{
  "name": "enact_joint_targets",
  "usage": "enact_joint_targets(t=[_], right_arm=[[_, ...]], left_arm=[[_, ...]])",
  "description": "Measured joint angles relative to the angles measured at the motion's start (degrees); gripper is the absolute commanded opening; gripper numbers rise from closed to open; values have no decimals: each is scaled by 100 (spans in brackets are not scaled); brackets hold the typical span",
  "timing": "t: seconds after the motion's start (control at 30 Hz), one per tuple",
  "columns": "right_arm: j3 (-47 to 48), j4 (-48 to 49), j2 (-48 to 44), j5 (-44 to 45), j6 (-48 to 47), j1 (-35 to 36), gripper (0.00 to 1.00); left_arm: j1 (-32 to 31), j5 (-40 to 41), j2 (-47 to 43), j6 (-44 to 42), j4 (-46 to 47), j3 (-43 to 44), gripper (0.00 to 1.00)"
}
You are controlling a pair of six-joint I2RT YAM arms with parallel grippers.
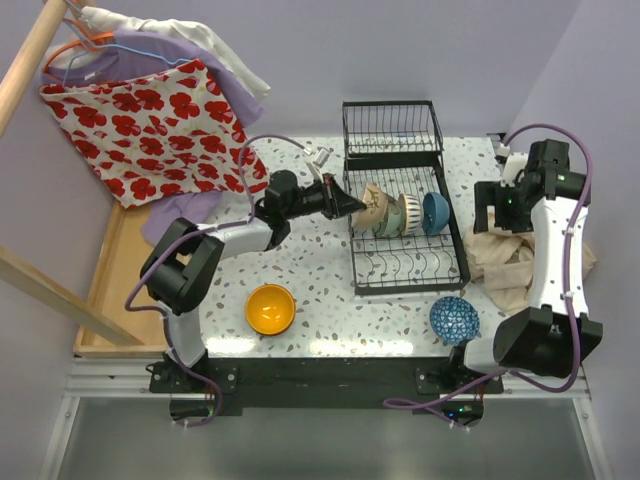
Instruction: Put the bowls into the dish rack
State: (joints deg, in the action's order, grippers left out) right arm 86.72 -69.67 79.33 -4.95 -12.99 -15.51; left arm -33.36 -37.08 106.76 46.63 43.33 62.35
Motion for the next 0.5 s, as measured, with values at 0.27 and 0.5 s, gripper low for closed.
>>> enact_joint_targets(t=[0.27,0.5], right_arm=[[-83,0,7,149,-15,0,89],[-83,4,155,188,-17,0,89]], left_arm=[[188,404,610,1408,686,-11,0],[125,640,774,1985,774,-120,0]])
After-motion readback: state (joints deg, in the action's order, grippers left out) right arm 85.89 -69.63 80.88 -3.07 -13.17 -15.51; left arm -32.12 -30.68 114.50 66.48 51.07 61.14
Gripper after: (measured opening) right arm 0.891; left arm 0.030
